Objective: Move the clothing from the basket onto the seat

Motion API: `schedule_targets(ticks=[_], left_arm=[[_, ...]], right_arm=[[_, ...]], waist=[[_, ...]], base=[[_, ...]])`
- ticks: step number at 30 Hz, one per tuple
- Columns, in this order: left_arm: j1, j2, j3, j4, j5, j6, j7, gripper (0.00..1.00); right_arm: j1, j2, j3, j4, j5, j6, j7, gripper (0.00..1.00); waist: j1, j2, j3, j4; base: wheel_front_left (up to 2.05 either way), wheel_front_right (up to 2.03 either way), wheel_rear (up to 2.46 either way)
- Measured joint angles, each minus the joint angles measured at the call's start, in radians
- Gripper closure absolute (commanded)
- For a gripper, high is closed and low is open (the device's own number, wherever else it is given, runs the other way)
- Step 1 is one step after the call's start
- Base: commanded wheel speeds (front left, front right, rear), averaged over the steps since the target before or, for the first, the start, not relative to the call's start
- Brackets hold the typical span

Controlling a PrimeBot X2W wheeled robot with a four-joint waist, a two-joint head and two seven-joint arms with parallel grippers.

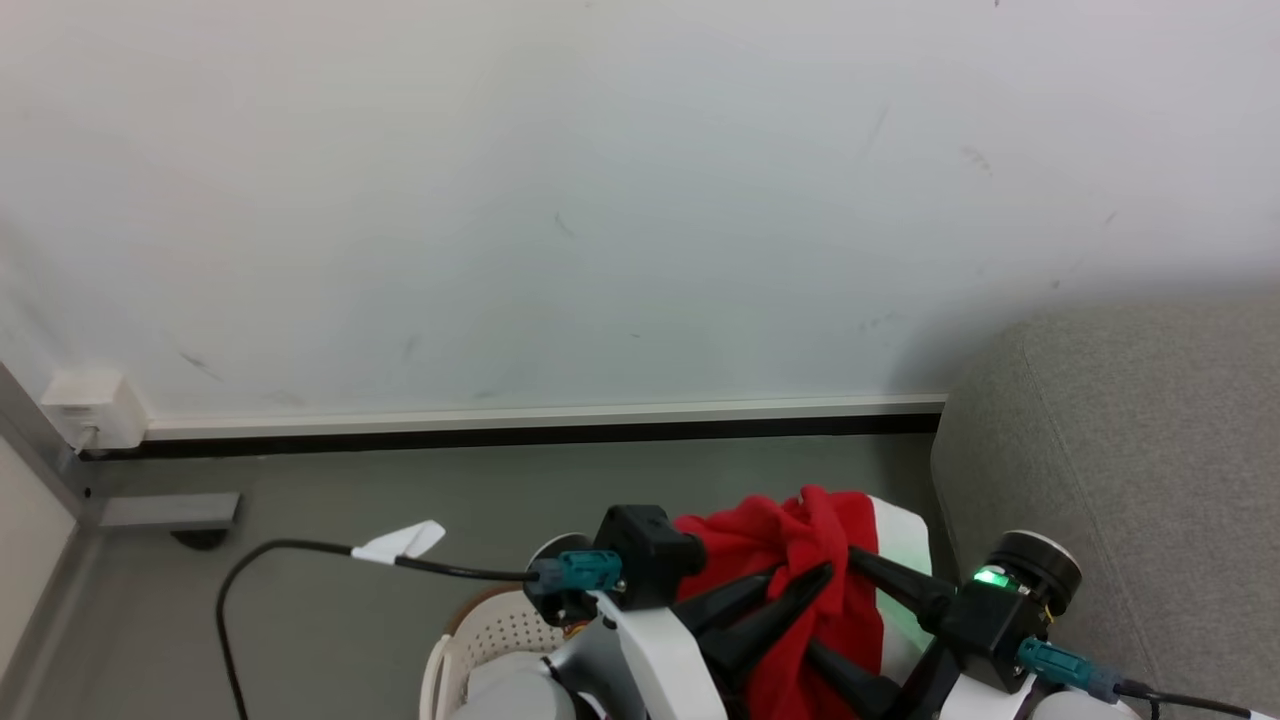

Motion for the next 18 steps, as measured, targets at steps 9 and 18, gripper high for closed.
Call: schedule_targets(ticks=[9, 18], left_arm=[[-0.009, 0.008, -0.013, 0.004, -0.027, 0.002, -0.016, 1.0], [-0.011, 0.015, 0.007, 0.025, -0.008, 0.028, -0.069, 0.0]], right_arm=[[-0.016, 0.034, 0.015, 0.081, 0.026, 0.0, -0.039, 1.0], [-0.009, 0.033, -0.027, 0.117, 0.029, 0.0, -0.052, 1.0]], waist=[[0.0, 0.0001, 0.0, 0.011], [0.0, 0.0, 0.003, 0.012]], base=[[0.0, 0.0, 0.0], [0.0, 0.0, 0.0]])
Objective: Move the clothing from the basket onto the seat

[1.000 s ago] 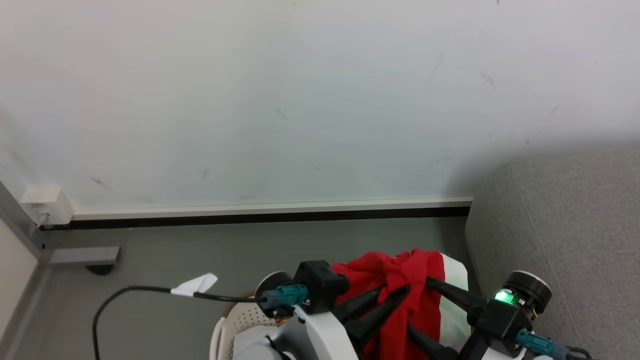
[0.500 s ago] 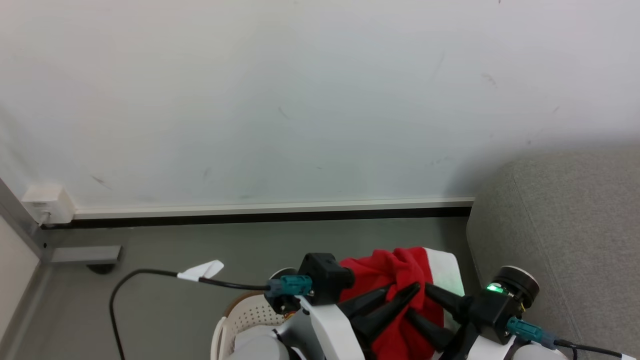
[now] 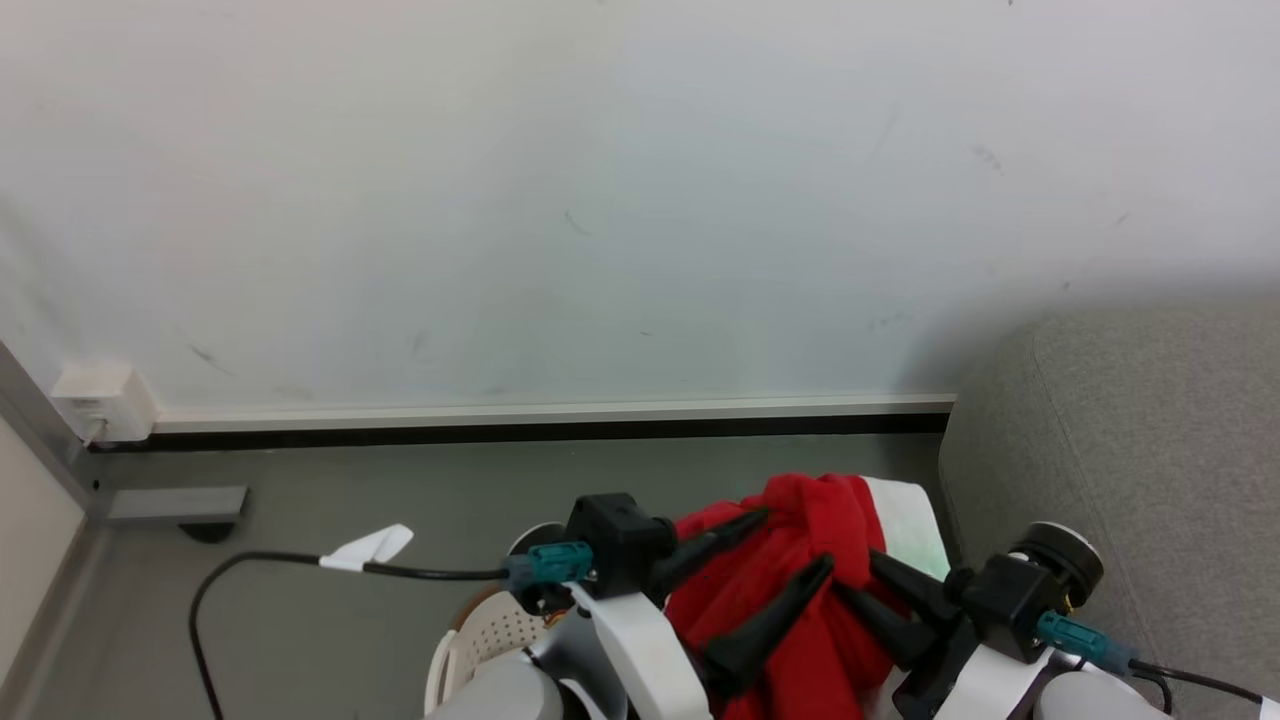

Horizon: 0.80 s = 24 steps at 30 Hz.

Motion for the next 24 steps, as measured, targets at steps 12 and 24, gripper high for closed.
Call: schedule_targets(ticks=[12, 24], left_arm=[[0.001, 0.01, 0.005, 0.049, 0.034, 0.029, -0.056, 0.0], [0.002, 0.005, -0.004, 0.071, 0.034, 0.029, -0.088, 0.0]], right_arm=[[0.031, -0.058, -0.18, -0.036, -0.023, 0.0, -0.005, 1.0], [0.069, -0.114, -0.31, -0.128, -0.057, 0.0, 0.004, 1.0]], waist=[[0.0, 0.0001, 0.0, -0.042], [-0.0001, 0.0, 0.003, -0.177]], base=[[0.0, 0.0, 0.0], [0.0, 0.0, 0.0]])
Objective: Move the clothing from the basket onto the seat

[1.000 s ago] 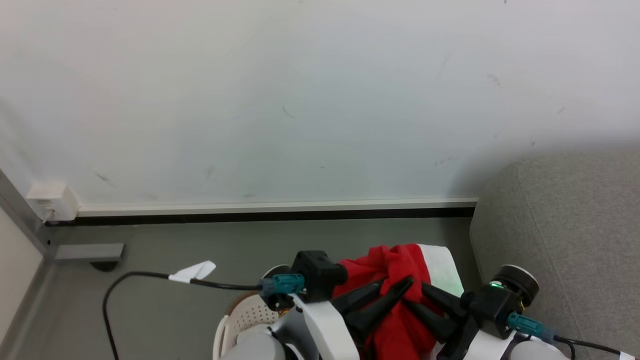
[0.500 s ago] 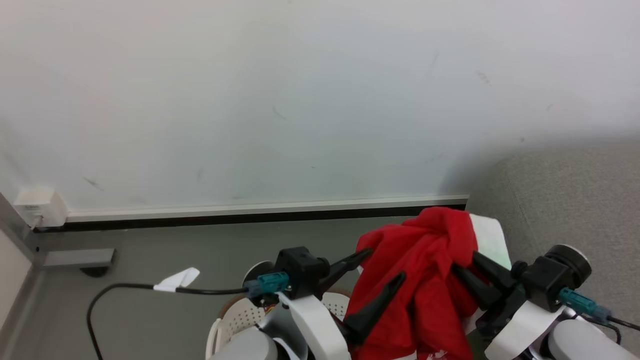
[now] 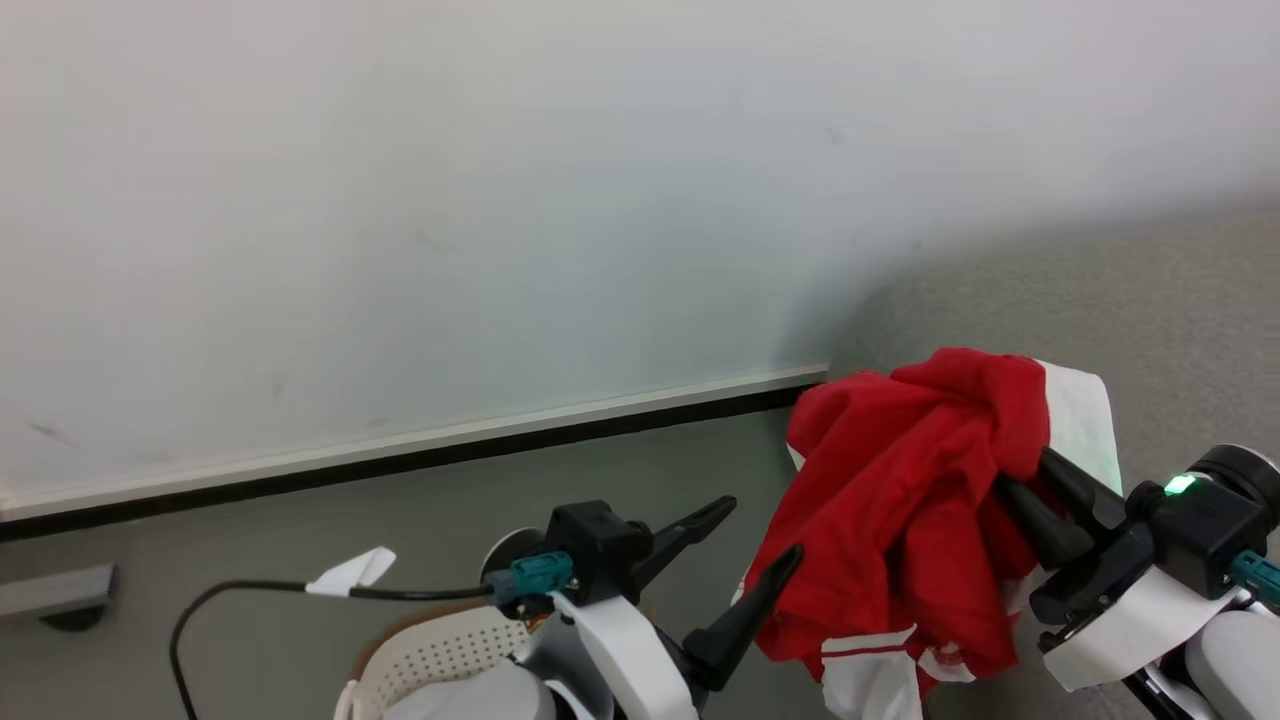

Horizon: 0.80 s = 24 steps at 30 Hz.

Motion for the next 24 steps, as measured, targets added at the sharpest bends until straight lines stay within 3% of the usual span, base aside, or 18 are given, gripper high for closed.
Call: schedule_targets(ticks=[11, 24], left_arm=[[-0.005, -0.018, -0.018, 0.014, -0.001, -0.002, -0.017, 0.0], [-0.014, -0.011, -0.03, 0.018, -0.001, -0.004, -0.015, 0.0]], right_arm=[[0.036, -0.017, -0.089, -0.049, -0.014, 0.0, 0.024, 1.0], [0.036, 0.017, -0.231, 0.013, -0.077, 0.0, 0.044, 1.0]], waist=[[0.0, 0.0, 0.013, -0.112], [0.0, 0.0, 0.067, -0.11]], base=[[0.0, 0.0, 0.0], [0.0, 0.0, 0.0]])
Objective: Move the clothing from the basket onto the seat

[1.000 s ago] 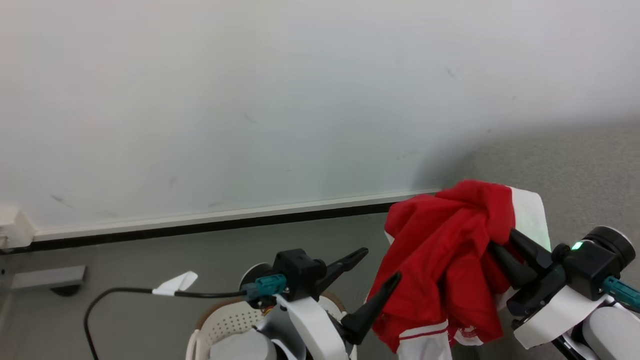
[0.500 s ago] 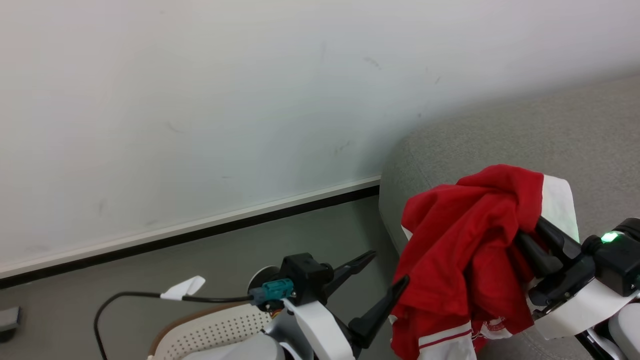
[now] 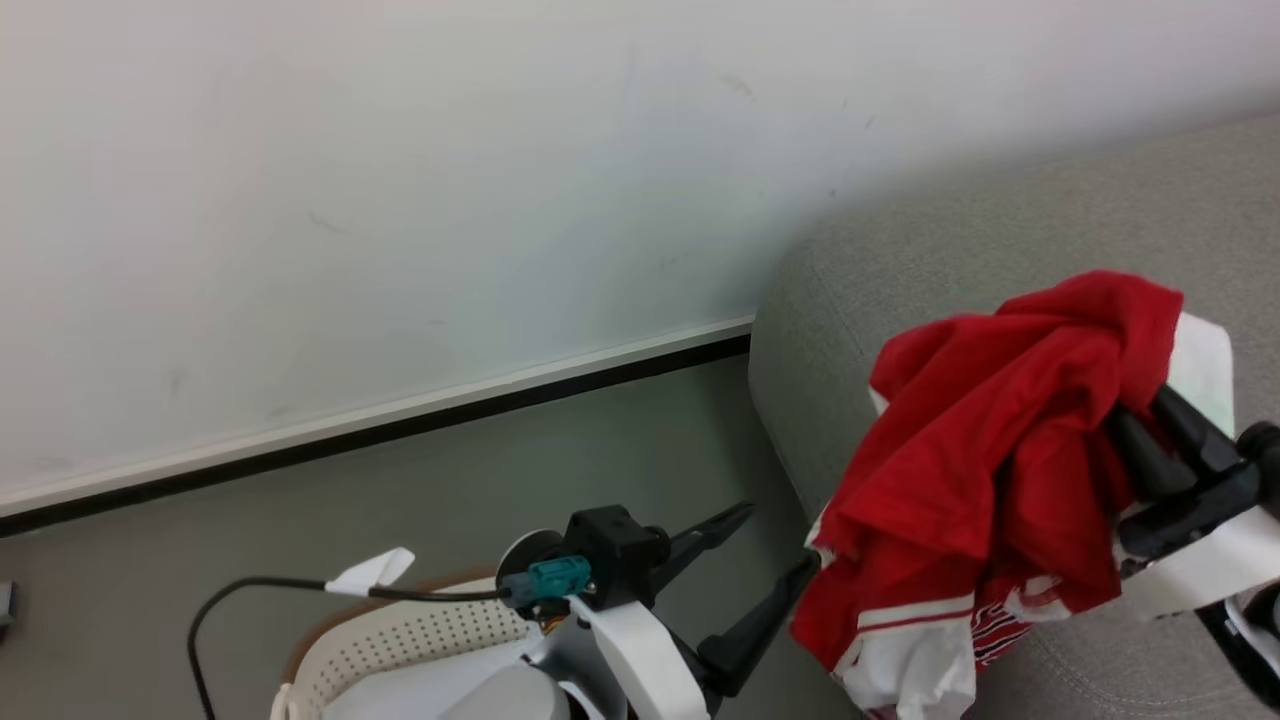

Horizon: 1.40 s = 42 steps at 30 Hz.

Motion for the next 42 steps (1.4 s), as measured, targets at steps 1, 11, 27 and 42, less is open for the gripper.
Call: schedule_targets(ticks=[1, 11, 27, 42], left_arm=[[-0.002, 0.002, 0.0, -0.002, 0.0, 0.002, 0.004, 0.0], [-0.078, 0.033, 0.007, -0.037, 0.018, 0.001, 0.039, 0.0], [-0.166, 0.061, 0.052, -0.067, 0.028, 0.004, 0.032, 0.0], [-0.204, 0.07, 0.078, -0.057, 0.048, 0.032, -0.01, 0.0]], right_arm=[[-0.009, 0.009, -0.022, 0.011, -0.008, 0.0, 0.005, 1.0], [-0.234, 0.093, -0.249, 0.106, -0.168, 0.0, 0.023, 1.0], [-0.802, -0.028, -0.617, 0.31, -0.361, 0.0, 0.163, 1.0], [-0.766, -0.018, -0.983, 0.611, -0.597, 0.0, 0.236, 1.0]], waist=[[-0.0001, 0.0, 0.008, 0.003], [0.0, 0.0, 0.145, 0.048], [0.0004, 0.0, 0.436, 0.195], [0.0003, 0.0, 0.608, 0.283]], base=[[0.0, 0.0, 0.0], [0.0, 0.0, 0.0], [0.0, 0.0, 0.0], [0.0, 0.0, 0.0]])
